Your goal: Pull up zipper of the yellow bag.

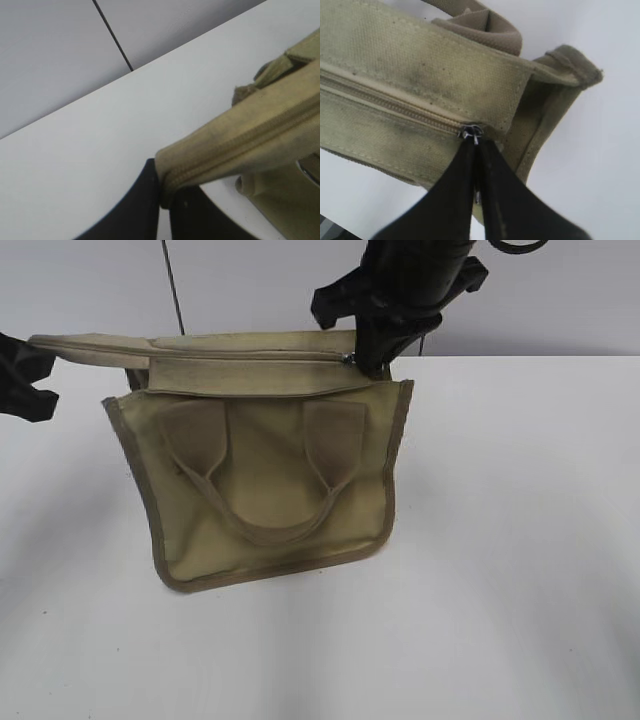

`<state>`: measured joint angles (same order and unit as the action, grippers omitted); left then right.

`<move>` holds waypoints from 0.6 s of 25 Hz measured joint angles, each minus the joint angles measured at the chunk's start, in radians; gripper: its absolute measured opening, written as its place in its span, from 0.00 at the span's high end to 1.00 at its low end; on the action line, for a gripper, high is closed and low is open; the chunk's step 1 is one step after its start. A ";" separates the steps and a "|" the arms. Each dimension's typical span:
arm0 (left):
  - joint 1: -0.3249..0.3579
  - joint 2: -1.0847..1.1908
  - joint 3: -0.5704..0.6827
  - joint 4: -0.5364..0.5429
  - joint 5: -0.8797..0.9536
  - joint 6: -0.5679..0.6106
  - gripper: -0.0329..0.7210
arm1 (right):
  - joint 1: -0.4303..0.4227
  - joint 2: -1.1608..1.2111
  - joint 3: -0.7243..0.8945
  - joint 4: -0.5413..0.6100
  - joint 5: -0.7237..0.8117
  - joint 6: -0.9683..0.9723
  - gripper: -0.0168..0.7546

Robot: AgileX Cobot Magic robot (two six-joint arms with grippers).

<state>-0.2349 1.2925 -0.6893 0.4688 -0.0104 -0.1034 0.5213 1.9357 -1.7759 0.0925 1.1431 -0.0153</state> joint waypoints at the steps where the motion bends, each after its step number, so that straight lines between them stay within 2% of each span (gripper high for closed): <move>1: 0.000 0.000 0.000 -0.012 0.010 0.000 0.93 | -0.001 0.000 0.000 -0.004 0.010 -0.010 0.90; 3: 0.002 0.000 0.000 -0.053 0.033 0.000 0.85 | -0.010 0.000 0.000 -0.007 0.027 -0.041 0.74; 4: 0.003 0.000 -0.001 -0.080 0.055 0.000 0.77 | -0.014 -0.001 0.000 -0.008 0.036 -0.059 0.65; 5: 0.003 0.000 -0.002 -0.113 0.084 0.000 0.66 | -0.015 -0.002 0.000 -0.006 0.038 -0.070 0.54; 6: 0.005 0.000 -0.004 -0.172 0.155 0.000 0.46 | -0.019 -0.016 0.000 -0.005 0.038 -0.087 0.36; 7: 0.005 0.000 -0.004 -0.172 0.155 0.000 0.46 | -0.019 -0.016 0.000 -0.005 0.038 -0.087 0.36; 9: 0.005 0.000 -0.004 -0.228 0.262 0.000 0.30 | -0.019 -0.035 0.000 0.004 0.036 -0.091 0.27; 10: 0.005 0.000 -0.004 -0.258 0.316 0.000 0.27 | -0.019 -0.051 0.000 0.009 0.034 -0.092 0.25; 15: 0.005 0.000 -0.004 -0.368 0.662 0.000 0.28 | -0.019 -0.119 0.000 0.016 0.034 -0.095 0.23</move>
<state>-0.2304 1.2925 -0.6934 0.1003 0.6517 -0.1034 0.5020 1.8168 -1.7759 0.1083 1.1772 -0.1107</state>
